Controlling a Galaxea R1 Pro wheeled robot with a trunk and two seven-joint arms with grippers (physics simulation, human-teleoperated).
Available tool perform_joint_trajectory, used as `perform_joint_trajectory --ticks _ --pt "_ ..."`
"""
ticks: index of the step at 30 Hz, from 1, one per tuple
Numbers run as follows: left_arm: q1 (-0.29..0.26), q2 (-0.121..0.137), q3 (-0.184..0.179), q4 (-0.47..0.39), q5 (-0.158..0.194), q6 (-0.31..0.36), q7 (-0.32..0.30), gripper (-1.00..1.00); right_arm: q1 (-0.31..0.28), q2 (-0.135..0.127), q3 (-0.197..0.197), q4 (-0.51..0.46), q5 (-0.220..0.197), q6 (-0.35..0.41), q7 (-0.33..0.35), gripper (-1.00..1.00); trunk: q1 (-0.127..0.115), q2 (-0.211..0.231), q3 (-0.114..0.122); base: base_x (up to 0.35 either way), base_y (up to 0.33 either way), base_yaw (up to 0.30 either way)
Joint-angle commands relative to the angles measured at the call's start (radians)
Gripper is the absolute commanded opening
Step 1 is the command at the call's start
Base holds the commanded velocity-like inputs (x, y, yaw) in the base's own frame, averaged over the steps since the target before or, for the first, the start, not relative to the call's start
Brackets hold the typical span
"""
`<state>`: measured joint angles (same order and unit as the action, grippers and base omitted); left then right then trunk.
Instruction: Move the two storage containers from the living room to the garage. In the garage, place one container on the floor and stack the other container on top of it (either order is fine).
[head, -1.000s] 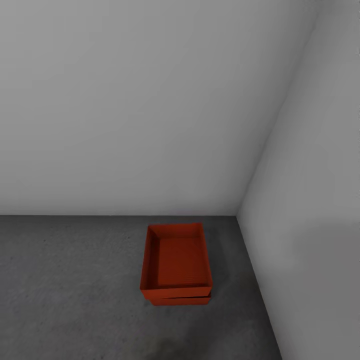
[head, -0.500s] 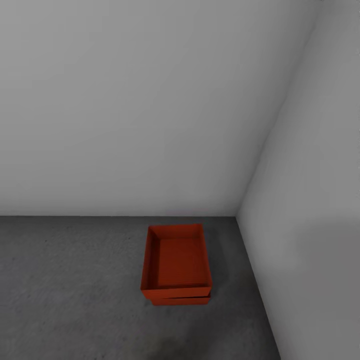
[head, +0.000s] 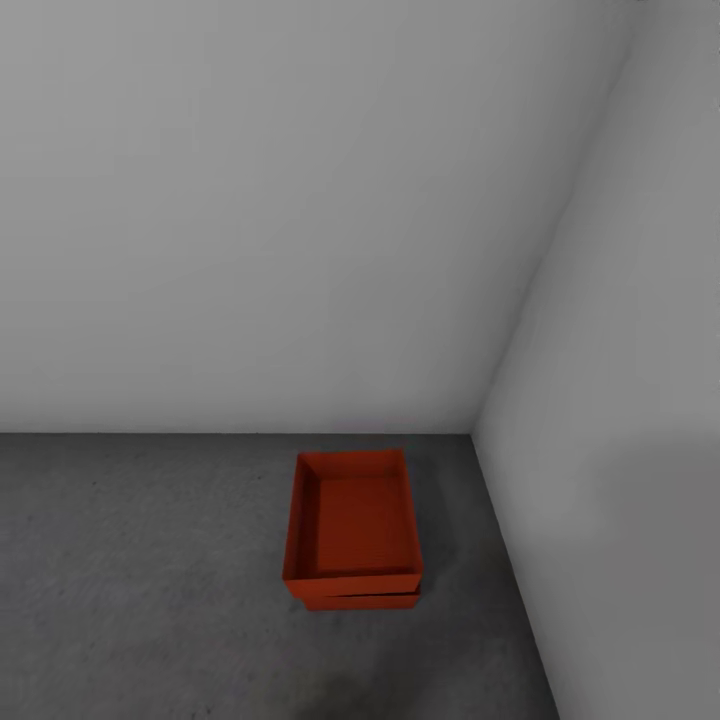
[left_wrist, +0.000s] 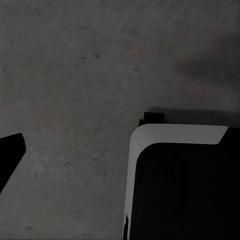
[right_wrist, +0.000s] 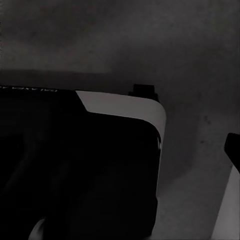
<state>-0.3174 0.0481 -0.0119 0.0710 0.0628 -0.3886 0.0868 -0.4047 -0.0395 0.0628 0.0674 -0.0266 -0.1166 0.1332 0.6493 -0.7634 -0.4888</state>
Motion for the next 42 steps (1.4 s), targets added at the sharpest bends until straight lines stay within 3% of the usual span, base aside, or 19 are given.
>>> perform_joint_trajectory --ticks 1,42 --pt "-0.002 0.0 -0.002 0.004 0.006 -0.007 0.0 1.0 -0.002 0.0 0.006 0.005 -0.003 -0.008 0.003 1.0 -0.004 0.006 0.002 0.0 0.0 0.0" --pt "-0.002 0.006 0.0 0.004 0.006 -0.007 0.007 1.0 -0.002 0.0 0.006 0.005 -0.004 -0.008 0.003 1.0 -0.161 0.293 0.131 0.0 0.0 0.0"
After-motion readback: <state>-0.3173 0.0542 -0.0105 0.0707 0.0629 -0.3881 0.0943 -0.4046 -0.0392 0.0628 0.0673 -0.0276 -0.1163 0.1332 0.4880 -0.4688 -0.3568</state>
